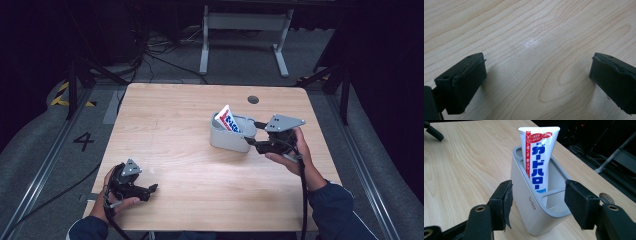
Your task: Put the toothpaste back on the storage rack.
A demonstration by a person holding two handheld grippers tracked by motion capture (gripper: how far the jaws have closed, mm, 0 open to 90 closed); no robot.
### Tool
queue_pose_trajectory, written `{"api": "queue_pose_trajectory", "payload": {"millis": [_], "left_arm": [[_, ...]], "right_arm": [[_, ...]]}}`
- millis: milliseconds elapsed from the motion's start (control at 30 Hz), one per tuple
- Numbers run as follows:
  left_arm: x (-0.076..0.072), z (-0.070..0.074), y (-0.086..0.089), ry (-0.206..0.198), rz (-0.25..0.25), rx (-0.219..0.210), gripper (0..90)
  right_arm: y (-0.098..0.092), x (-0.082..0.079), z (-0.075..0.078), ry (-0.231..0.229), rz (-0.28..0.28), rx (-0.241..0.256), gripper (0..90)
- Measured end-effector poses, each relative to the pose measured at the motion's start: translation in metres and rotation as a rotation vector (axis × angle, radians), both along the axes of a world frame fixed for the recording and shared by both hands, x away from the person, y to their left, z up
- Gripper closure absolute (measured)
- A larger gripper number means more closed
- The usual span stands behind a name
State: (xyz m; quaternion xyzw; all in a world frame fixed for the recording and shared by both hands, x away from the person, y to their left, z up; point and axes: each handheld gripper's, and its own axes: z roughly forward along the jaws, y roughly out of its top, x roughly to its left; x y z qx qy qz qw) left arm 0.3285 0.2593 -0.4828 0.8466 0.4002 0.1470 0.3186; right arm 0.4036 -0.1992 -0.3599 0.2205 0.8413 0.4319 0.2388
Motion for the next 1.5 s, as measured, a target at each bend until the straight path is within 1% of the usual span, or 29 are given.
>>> {"api": "queue_pose_trajectory", "payload": {"millis": [100,267,467,633,800,933,1000,1133,1200,1267,1433,1500], "left_arm": [[0.000,0.000,0.001,-0.006,-0.011,0.006,1.5],[0.000,0.000,0.001,-0.002,-0.007,0.002,1.5],[0.000,0.000,0.001,-0.003,-0.007,0.002,1.5],[0.000,0.000,0.001,-0.002,-0.006,0.002,1.5],[0.000,0.000,0.001,-0.002,-0.006,0.002,1.5],[0.000,0.000,0.001,-0.007,-0.009,0.004,1.5],[0.000,0.000,0.001,-0.003,-0.007,0.002,1.5],[0.000,0.000,0.001,-0.003,-0.007,0.002,1.5],[0.000,0.000,0.001,-0.005,-0.007,0.003,1.5],[0.000,0.000,0.001,-0.003,-0.007,0.002,1.5],[0.000,0.000,0.001,-0.002,-0.006,0.002,1.5],[0.000,0.000,0.001,-0.004,-0.007,0.003,1.5]], "right_arm": [[-0.004,-0.004,-0.001,-0.010,0.000,-0.007,40.4],[-0.012,-0.011,-0.004,-0.029,-0.006,-0.018,39.3],[-0.022,-0.018,-0.013,-0.029,-0.011,-0.037,38.3],[-0.026,-0.021,-0.023,-0.005,-0.024,-0.069,37.1],[-0.033,-0.024,-0.035,0.006,-0.038,-0.103,35.8],[-0.037,-0.026,-0.044,0.027,-0.068,-0.136,34.0],[-0.040,-0.027,-0.049,0.041,-0.073,-0.143,34.0],[-0.047,-0.028,-0.058,0.050,-0.084,-0.159,33.4],[-0.050,-0.029,-0.060,0.065,-0.098,-0.165,32.9],[-0.054,-0.030,-0.064,0.066,-0.108,-0.179,32.6],[-0.066,-0.032,-0.071,0.094,-0.130,-0.184,32.0],[-0.071,-0.033,-0.073,0.088,-0.137,-0.182,31.7]]}}
